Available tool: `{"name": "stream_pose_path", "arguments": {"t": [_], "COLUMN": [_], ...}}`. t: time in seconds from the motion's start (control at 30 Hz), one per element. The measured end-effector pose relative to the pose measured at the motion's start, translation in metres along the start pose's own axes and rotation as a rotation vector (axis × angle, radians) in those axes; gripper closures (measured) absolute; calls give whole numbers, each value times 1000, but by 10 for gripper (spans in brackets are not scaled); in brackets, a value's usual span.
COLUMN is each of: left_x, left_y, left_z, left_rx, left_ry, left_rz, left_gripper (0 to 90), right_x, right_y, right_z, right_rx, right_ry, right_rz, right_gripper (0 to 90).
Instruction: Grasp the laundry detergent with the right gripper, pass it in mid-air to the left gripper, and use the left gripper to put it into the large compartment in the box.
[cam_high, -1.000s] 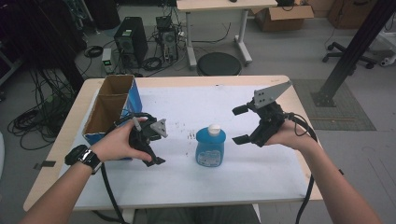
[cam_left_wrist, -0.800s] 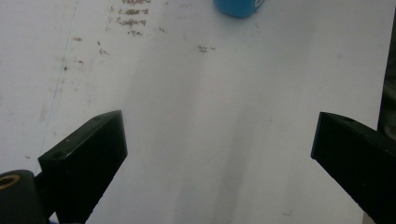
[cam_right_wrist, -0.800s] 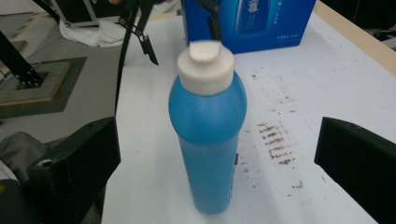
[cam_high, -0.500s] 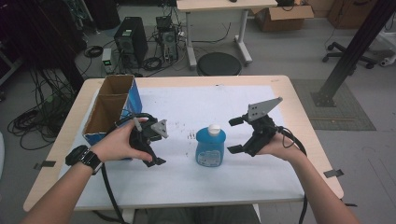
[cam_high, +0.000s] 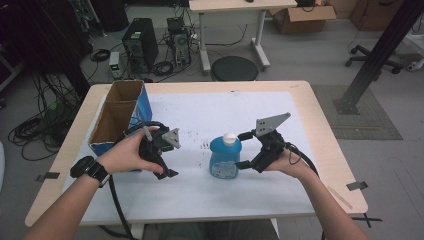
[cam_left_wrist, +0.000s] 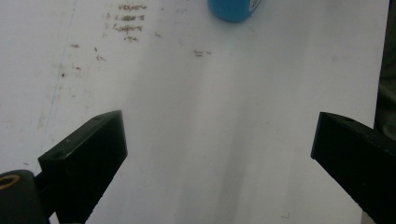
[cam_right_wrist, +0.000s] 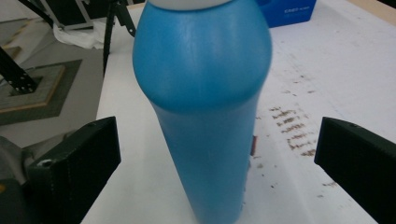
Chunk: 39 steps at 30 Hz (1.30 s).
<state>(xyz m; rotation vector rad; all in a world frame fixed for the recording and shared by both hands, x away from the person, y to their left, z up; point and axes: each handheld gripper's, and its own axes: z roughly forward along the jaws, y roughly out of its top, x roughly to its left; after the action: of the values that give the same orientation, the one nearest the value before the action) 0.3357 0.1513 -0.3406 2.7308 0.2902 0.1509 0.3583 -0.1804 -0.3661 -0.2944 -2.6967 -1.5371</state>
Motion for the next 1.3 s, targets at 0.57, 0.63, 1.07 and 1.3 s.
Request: {"name": "stream_pose_path", "arguments": {"t": [0.57,0.63,1.07,1.3], "left_x": [-1,-1,-1,-1], "left_y": [0,0,-3,-4], "left_z": [-1,-1,-3,-3], "left_rx": [-5,-2,-3,-6], "left_ry": [0,-2,2,5], "left_rz": [5,6,1,-1], "left_gripper": [42,42,42,42], "right_x": [3,4,3,3], "right_y": [-8,-8,-9,-9], "right_z": [30,33,42,41], "right_rx": [-49,-58,-88,-99], "right_ry": [-7,-4,-14,-14], "right_rz": [11,3,-9,-14], "right_gripper": [53,70,160,211]}}
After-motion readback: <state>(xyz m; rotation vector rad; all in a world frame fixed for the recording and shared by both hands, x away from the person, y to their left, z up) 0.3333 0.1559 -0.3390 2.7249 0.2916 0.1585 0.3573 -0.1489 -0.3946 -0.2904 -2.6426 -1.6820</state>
